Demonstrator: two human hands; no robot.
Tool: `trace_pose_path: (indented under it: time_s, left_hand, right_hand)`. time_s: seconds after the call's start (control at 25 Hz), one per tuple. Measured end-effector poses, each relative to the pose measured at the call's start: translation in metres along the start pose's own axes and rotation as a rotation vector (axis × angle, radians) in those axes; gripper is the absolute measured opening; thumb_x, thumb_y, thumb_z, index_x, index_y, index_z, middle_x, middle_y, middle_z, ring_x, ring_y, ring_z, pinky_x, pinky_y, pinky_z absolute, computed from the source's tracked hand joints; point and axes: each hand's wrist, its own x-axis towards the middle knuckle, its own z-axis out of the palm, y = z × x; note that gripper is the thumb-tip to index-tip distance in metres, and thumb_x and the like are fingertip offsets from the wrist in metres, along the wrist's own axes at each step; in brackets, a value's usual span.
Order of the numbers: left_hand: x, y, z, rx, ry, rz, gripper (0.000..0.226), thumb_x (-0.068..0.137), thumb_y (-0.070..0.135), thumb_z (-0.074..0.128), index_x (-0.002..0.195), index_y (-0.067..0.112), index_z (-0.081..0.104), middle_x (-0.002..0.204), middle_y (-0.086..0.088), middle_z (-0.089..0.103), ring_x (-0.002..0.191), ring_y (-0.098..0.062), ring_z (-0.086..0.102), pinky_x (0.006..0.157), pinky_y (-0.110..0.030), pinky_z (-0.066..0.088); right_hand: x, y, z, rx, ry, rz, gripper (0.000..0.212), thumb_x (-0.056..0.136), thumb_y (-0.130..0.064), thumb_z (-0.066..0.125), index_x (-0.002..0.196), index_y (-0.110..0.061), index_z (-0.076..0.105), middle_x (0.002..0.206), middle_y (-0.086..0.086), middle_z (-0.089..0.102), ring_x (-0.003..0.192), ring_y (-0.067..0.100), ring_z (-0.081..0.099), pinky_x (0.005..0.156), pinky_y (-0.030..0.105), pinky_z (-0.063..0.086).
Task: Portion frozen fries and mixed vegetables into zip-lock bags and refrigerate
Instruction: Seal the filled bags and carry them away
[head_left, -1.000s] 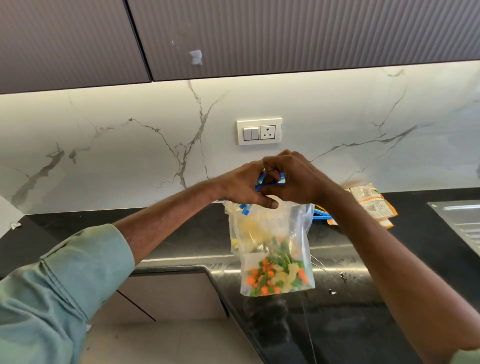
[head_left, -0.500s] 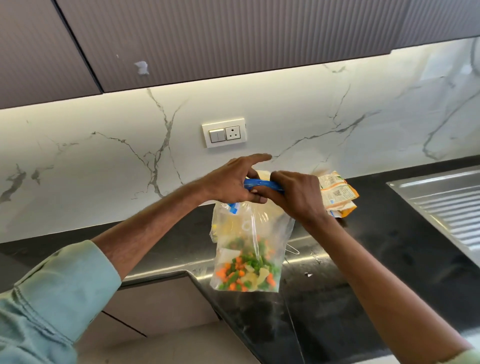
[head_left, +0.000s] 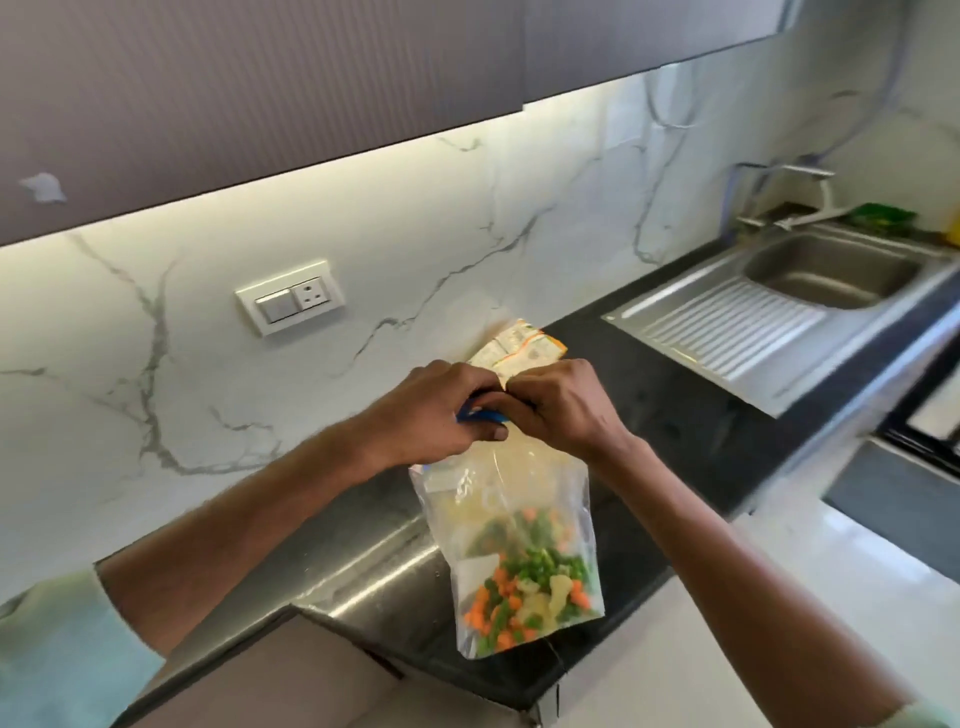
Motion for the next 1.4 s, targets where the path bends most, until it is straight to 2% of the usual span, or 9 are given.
trace_pose_path:
  time_s: [0.2,0.4,0.56,0.68,0.8,0.92,1.08,1.2,1.4]
  left_hand:
    - [0.017,0.056,0.026,0.197,0.245,0.293,0.011,0.089,0.02,0.06,0.1,0.017,0.06,0.093,-0.003,0.069,0.088,-0.032,0.064,0.073,-0.042,0.046]
    - [0.035,0.127,0.051,0.175,0.374,0.62,0.015,0.092,0.023,0.046,0.102,0.014,0.054,0.087,-0.006,0.062,0.076,-0.035,0.061,0.068,-0.042,0.04]
    - [0.039,0.19,0.079,-0.036,0.204,0.798,0.045,0.1,0.055,0.044,0.12,0.015,0.043,0.09,-0.008,0.069,0.074,-0.036,0.068,0.062,-0.042,0.05]
    - [0.042,0.241,0.094,-0.07,0.121,0.914,0.083,0.072,0.089,0.053,0.115,0.018,0.053,0.086,0.0,0.072,0.076,-0.029,0.07,0.066,-0.036,0.05]
    - [0.031,0.301,0.109,-0.116,0.054,1.014,0.072,0.066,0.088,0.067,0.087,0.019,0.065,0.071,0.009,0.061,0.064,-0.012,0.06,0.063,-0.03,0.04]
    - [0.012,0.359,0.126,-0.183,-0.041,1.112,0.066,0.071,0.086,0.064,0.082,0.022,0.073,0.067,0.005,0.065,0.06,-0.012,0.06,0.063,-0.038,0.049]
    - [-0.023,0.422,0.144,-0.266,-0.085,1.232,0.045,0.079,0.062,0.076,0.068,0.021,0.059,0.055,0.007,0.053,0.055,-0.008,0.052,0.053,-0.022,0.037]
    - [-0.044,0.462,0.158,-0.293,-0.086,1.354,0.05,0.085,0.051,0.076,0.062,0.029,0.038,0.05,0.007,0.038,0.052,-0.012,0.041,0.049,-0.017,0.03]
    - [-0.075,0.523,0.185,-0.293,-0.091,1.538,0.05,0.091,0.064,0.058,0.066,0.028,0.035,0.05,0.005,0.033,0.046,-0.015,0.034,0.05,-0.03,0.026]
  right_hand:
    - [-0.034,-0.013,-0.065,-0.244,0.08,0.199,0.041,0.101,-0.035,0.062,0.065,-0.017,0.074,0.05,-0.002,0.057,0.041,0.017,0.047,0.042,0.032,0.037]
    - [-0.077,-0.038,-0.151,-0.482,0.106,0.357,0.04,0.101,-0.038,0.06,0.07,-0.019,0.079,0.051,-0.001,0.062,0.041,0.016,0.056,0.045,0.026,0.038]
    - [-0.125,-0.078,-0.226,-0.689,0.104,0.477,0.046,0.1,-0.047,0.062,0.067,-0.017,0.074,0.049,-0.001,0.054,0.041,0.018,0.048,0.049,0.027,0.029]
    - [-0.164,-0.108,-0.262,-0.822,0.125,0.59,0.049,0.098,-0.048,0.064,0.061,-0.015,0.068,0.046,0.002,0.048,0.041,0.021,0.042,0.045,0.03,0.033]
    - [-0.204,-0.143,-0.296,-0.928,0.226,0.684,0.057,0.096,-0.05,0.061,0.053,-0.013,0.057,0.046,0.0,0.039,0.045,0.021,0.031,0.044,0.032,0.036]
    - [-0.243,-0.19,-0.329,-1.027,0.353,0.765,0.048,0.092,-0.056,0.063,0.059,-0.025,0.047,0.055,-0.01,0.038,0.051,0.021,0.036,0.049,0.032,0.037]
    - [-0.29,-0.245,-0.366,-1.147,0.337,0.907,0.053,0.098,-0.068,0.049,0.109,-0.021,0.07,0.113,-0.004,0.072,0.107,0.02,0.065,0.093,0.04,0.05]
    - [-0.325,-0.279,-0.386,-1.222,0.295,1.024,0.064,0.101,-0.067,0.042,0.137,-0.018,0.062,0.151,0.004,0.056,0.145,0.025,0.045,0.118,0.046,0.031]
    - [-0.37,-0.332,-0.407,-1.334,0.302,1.207,0.067,0.103,-0.064,0.038,0.149,-0.018,0.052,0.167,0.011,0.036,0.159,0.027,0.021,0.128,0.052,0.015]
